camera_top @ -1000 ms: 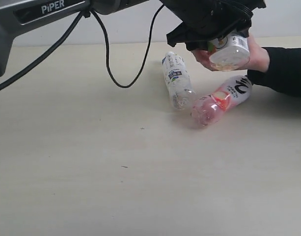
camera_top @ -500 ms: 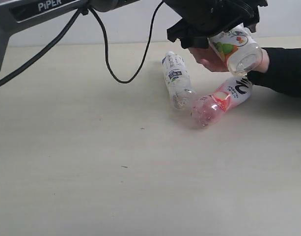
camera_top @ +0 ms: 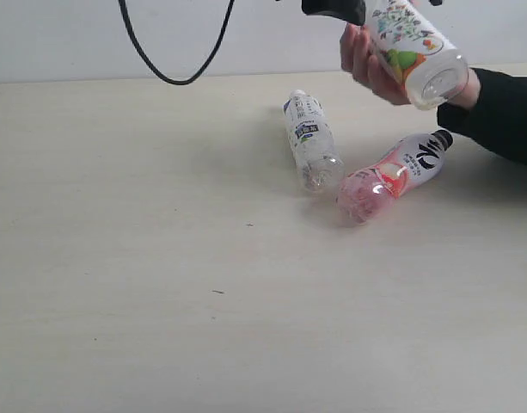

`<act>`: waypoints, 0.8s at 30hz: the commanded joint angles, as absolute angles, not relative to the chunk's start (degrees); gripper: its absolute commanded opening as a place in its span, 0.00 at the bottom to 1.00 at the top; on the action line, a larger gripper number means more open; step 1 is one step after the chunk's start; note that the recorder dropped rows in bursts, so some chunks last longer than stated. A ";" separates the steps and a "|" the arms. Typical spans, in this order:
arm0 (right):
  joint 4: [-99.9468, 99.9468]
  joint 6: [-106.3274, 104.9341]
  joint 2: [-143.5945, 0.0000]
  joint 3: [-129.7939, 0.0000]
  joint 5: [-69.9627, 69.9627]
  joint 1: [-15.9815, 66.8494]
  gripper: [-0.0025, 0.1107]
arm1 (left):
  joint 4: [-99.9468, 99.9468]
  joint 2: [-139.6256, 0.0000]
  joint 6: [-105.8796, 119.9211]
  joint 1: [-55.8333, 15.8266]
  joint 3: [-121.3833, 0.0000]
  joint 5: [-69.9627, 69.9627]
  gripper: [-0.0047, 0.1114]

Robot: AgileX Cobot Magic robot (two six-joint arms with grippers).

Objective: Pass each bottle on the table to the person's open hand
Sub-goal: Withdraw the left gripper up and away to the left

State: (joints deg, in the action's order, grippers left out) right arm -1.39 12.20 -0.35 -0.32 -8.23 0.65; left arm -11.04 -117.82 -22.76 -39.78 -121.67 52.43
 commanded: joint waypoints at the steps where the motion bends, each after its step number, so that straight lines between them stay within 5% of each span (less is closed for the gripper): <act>1: -1.43 12.07 0.00 0.00 -7.60 0.73 0.02 | -10.88 -115.11 -22.09 -38.46 -122.09 62.24 0.06; 13: -1.43 12.07 0.00 0.00 -7.60 0.73 0.02 | -3.06 -107.03 -16.87 -42.95 -111.93 68.69 0.06; 24: -1.43 12.07 0.00 0.00 -7.60 0.73 0.02 | 0.75 -83.79 -15.36 -51.37 -73.62 32.69 0.06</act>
State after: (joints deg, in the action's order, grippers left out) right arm -1.39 12.20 -0.35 -0.32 -8.23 0.65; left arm 0.00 -89.18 -16.29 -49.78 -82.76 43.17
